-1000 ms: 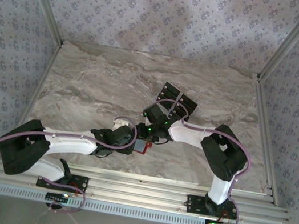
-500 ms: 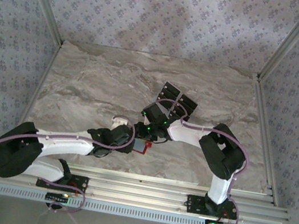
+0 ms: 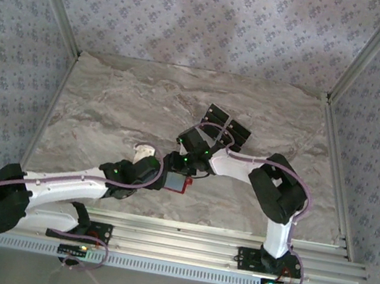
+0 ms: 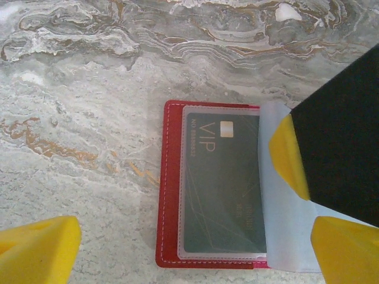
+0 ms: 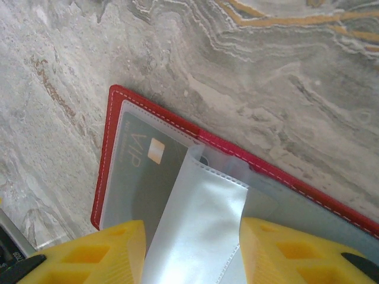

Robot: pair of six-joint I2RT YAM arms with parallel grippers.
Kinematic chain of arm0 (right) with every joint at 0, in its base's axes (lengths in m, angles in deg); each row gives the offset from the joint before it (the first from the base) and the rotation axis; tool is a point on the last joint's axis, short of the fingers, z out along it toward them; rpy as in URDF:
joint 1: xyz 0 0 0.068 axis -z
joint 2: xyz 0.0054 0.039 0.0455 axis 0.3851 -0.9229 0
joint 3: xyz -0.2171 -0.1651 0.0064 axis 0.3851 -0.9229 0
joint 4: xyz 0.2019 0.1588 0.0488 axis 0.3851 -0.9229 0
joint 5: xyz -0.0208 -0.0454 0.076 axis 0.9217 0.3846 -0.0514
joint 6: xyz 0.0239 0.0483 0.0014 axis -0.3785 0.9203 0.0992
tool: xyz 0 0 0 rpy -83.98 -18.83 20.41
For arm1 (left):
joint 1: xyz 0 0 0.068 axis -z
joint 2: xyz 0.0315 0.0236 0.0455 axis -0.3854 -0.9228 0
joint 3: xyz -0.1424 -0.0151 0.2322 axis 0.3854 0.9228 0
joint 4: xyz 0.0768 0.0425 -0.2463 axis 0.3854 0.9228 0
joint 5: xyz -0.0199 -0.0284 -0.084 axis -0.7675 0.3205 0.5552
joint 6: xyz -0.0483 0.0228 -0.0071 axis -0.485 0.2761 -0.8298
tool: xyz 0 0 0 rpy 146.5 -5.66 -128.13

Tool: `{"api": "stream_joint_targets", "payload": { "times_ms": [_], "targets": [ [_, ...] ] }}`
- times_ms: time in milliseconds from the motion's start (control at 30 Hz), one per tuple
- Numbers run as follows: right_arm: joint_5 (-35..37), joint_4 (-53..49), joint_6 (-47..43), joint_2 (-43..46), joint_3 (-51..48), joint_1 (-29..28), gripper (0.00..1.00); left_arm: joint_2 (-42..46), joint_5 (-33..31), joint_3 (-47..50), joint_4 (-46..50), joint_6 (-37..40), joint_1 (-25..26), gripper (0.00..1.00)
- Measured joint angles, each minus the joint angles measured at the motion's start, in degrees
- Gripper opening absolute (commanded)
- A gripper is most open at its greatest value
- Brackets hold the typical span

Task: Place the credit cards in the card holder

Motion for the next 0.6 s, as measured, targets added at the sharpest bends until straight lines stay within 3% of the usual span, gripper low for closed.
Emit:
{"api": "stream_joint_targets", "payload": {
  "times_ms": [600],
  "targets": [
    [-0.44, -1.29, 0.0, -2.21, 5.79, -1.18, 0.48, -0.96, -0.07, 0.0, -0.02, 0.0, 0.0, 1.0]
  ]
}}
